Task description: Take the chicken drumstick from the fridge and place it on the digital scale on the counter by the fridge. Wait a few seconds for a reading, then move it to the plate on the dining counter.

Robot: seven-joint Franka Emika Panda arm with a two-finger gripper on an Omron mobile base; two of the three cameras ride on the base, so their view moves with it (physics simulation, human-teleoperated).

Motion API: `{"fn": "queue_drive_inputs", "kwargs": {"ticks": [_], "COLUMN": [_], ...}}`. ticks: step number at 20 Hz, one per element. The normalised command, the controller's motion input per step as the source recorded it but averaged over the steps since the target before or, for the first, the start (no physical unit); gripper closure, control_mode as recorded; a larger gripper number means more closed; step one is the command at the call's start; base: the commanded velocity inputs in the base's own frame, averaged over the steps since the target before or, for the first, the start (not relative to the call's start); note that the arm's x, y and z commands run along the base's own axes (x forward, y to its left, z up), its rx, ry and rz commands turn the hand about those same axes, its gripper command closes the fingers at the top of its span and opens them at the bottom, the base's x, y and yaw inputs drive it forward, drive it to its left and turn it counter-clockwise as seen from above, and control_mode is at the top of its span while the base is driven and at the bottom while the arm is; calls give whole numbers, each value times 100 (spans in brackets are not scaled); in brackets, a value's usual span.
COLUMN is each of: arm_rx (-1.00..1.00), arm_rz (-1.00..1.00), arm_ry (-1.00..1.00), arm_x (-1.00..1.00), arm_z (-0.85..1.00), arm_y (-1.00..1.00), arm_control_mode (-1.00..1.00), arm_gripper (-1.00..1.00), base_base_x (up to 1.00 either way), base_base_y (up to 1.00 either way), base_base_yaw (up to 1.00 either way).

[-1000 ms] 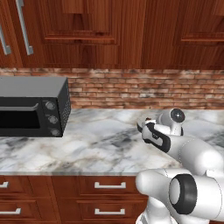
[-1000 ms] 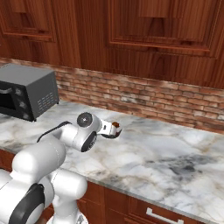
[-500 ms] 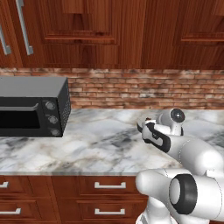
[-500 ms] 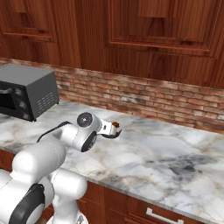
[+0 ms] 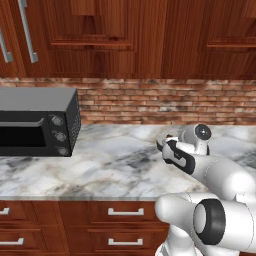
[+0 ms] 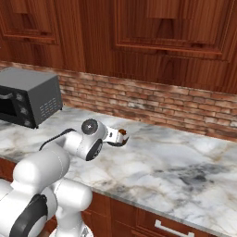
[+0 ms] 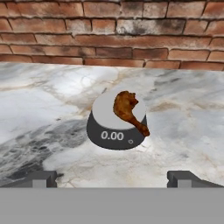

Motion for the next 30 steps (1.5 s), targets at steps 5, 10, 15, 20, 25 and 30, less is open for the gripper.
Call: {"fn": "queue_drive_inputs", "kwargs": {"ticks": [5,10,15,20,25,30], "arm_rx": [0,0,0,0,0,0], "arm_rz": [0,0,0,0,0,0], "arm_ry": [0,0,0,0,0,0], "arm_x": [0,0,0,0,0,0], "arm_z": [0,0,0,0,0,0], "arm_y": [0,0,0,0,0,0], "arm_control_mode": [-100,-100,-100,-100,-100,-100], "arm_gripper": [-100,-100,-100,-100,-100,-100], "base_base_x": [0,0,0,0,0,0], "base_base_y": [0,0,0,0,0,0], "base_base_yaw": [0,0,0,0,0,0]}}
